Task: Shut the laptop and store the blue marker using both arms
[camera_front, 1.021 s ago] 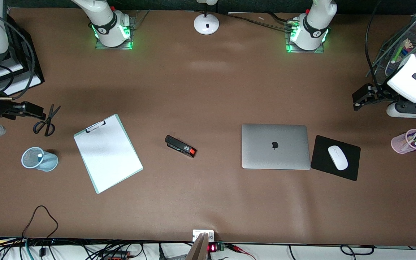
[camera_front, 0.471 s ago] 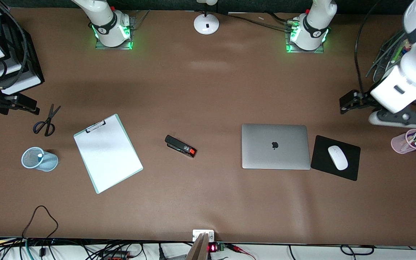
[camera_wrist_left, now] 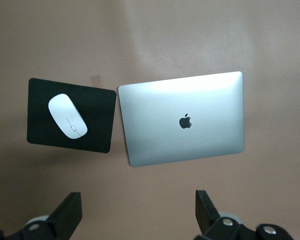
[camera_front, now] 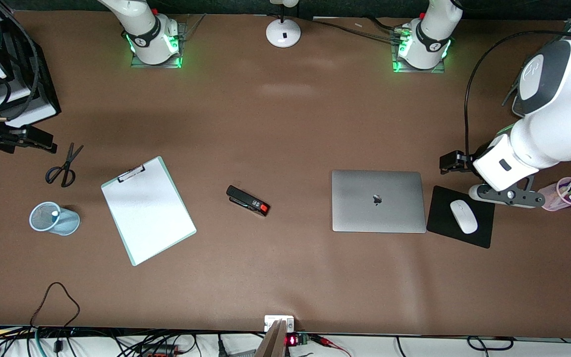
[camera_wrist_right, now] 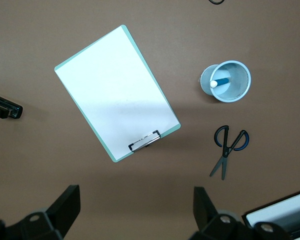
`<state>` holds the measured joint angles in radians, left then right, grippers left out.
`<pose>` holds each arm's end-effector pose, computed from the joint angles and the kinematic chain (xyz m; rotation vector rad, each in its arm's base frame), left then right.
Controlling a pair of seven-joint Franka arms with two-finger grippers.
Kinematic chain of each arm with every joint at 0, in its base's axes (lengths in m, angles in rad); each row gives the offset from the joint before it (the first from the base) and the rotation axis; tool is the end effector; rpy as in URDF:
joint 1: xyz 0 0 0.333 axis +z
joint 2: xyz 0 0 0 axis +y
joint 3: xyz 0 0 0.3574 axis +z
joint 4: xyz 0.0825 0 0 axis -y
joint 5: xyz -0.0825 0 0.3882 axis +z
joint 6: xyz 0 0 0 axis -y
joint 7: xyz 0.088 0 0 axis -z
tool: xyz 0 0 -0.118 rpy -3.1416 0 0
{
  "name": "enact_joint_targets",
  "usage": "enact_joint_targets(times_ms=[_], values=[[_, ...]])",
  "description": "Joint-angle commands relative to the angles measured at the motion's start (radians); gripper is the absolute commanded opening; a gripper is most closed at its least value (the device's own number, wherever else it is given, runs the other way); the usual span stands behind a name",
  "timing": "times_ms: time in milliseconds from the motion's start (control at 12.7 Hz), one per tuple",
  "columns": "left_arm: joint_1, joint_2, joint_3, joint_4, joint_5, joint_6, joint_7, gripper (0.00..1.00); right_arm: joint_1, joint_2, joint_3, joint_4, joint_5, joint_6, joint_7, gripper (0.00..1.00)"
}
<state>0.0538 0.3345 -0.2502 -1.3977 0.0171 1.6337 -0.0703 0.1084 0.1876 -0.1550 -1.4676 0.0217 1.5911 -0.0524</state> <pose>0.6580 -0.1025 0.5421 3.0801 -0.1823 -0.1484 0.6210 -0.0172 0.5960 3.1359 0.0102 -0.0975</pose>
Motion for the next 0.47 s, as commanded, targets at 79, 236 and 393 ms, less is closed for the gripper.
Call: enact_joint_targets(times_ms=[79,236,393], values=[[-0.005,0.008,0.005,0.042,0.000,-0.022,0.021,1.00,0.004,-0.030,0.005,-0.023,-0.017,-0.008,0.008,1.00],[0.008,0.008,0.006,0.040,0.004,-0.023,0.036,1.00,0.004,-0.033,0.005,-0.023,-0.017,-0.011,0.006,1.00],[0.009,0.008,0.009,0.040,0.013,-0.022,0.047,1.00,0.004,-0.040,0.005,-0.025,-0.017,-0.013,0.006,1.00]])
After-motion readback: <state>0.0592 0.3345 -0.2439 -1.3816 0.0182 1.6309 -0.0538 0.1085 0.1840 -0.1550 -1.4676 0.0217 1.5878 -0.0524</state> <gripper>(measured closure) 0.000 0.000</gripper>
